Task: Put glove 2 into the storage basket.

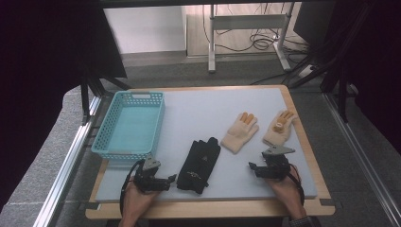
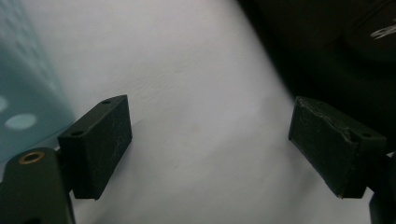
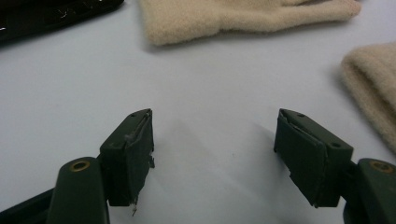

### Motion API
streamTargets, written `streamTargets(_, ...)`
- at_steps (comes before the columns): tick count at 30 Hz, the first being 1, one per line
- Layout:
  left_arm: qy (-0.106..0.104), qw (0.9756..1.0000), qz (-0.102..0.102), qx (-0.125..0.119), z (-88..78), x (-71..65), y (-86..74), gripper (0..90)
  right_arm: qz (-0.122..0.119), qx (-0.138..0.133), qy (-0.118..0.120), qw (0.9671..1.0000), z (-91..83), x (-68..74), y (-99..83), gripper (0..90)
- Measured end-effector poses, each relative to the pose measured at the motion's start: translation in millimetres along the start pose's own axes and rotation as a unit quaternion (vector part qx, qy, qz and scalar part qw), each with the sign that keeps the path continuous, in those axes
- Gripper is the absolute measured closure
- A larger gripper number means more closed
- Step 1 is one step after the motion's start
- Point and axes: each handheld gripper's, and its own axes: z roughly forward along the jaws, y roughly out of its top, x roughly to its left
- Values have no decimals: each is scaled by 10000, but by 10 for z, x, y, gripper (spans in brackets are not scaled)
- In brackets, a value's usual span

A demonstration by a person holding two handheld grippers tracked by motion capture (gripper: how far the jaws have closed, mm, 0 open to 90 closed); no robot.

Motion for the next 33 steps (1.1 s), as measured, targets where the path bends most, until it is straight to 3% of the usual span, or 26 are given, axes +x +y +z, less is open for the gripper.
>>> streamTargets(4, 4, 10000, 5, -15, -54, -101, 133, 129, 1, -5, -8, 10000, 0, 1, -2, 274)
streamTargets(7, -12, 9999, -119, -106, -91, -158, 250, 120, 7, -15, -15, 10000, 1, 1, -3, 272)
streamTargets(10, -179, 9992, -335, -157, -97, -199, 374, 96, 12, -15, -18, 10000, 1, 1, -3, 270)
streamTargets(15, -173, 9994, -295, 104, 41, -399, 628, 8, 15, -15, -21, 10000, 1, 1, -4, 267)
streamTargets(21, -159, 9988, -198, 428, 302, -637, 851, 0, 9, -13, -18, 10000, 1, -1, -5, 263)
streamTargets(23, -104, 9984, -221, 509, 380, -710, 877, 0, 9, -14, -12, 10000, 1, -2, -5, 262)
streamTargets(26, 123, 9981, -51, 603, 503, -841, 882, 0, 12, -13, -3, 10000, 1, -2, -5, 260)
streamTargets(28, 385, 9970, 41, 667, 568, -895, 870, 0, 10, -13, -2, 10000, 1, -1, -5, 258)
streamTargets(31, 686, 9945, 10, 796, 613, -867, 840, 0, 8, -13, -2, 10000, 1, -1, -5, 256)
streamTargets(33, 659, 9932, -155, 951, 636, -784, 800, 0, 7, -14, 2, 10000, 1, -1, -5, 255)
